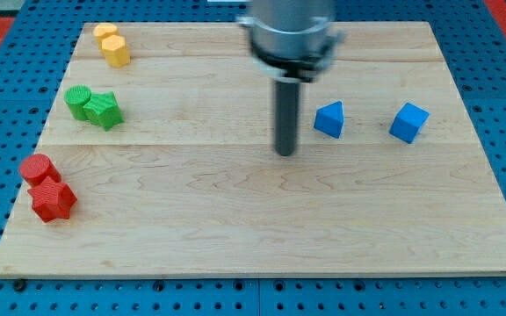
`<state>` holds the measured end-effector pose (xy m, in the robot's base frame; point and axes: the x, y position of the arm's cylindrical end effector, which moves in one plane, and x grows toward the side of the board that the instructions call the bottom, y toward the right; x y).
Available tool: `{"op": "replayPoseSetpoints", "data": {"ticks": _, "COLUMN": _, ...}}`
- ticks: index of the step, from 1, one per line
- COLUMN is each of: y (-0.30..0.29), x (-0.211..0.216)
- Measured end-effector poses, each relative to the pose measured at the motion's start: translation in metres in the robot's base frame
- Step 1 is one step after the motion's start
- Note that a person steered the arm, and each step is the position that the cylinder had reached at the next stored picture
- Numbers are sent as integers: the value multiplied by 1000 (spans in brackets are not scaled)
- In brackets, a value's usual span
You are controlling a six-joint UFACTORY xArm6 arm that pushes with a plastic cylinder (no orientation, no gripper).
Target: Drag the blue cube to the top center of the board
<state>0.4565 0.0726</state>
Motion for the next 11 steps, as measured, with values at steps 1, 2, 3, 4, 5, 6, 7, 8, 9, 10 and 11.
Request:
{"op": "replayPoseSetpoints", "data": {"ticks": 1, "y": 93, "x": 0}}
{"op": "replayPoseSetpoints", "data": {"ticks": 2, "y": 144, "x": -4}}
{"op": "replayPoseSetpoints", "data": {"ticks": 3, "y": 179, "x": -4}}
{"op": "replayPoseSetpoints", "data": {"ticks": 4, "y": 176, "x": -13}}
{"op": "replayPoseSetpoints", "data": {"ticks": 5, "y": 152, "x": -35}}
{"op": "replayPoseSetpoints", "data": {"ticks": 6, "y": 130, "x": -59}}
{"op": "replayPoseSetpoints", "data": {"ticks": 7, "y": 89, "x": -60}}
{"op": "replayPoseSetpoints", "data": {"ticks": 8, "y": 49, "x": -62}}
{"op": "replayPoseSetpoints", "data": {"ticks": 9, "y": 30, "x": -106}}
{"op": "replayPoseSetpoints", "data": {"ticks": 10, "y": 14, "x": -155}}
{"op": "replayPoseSetpoints", "data": {"ticks": 11, "y": 15, "x": -183}}
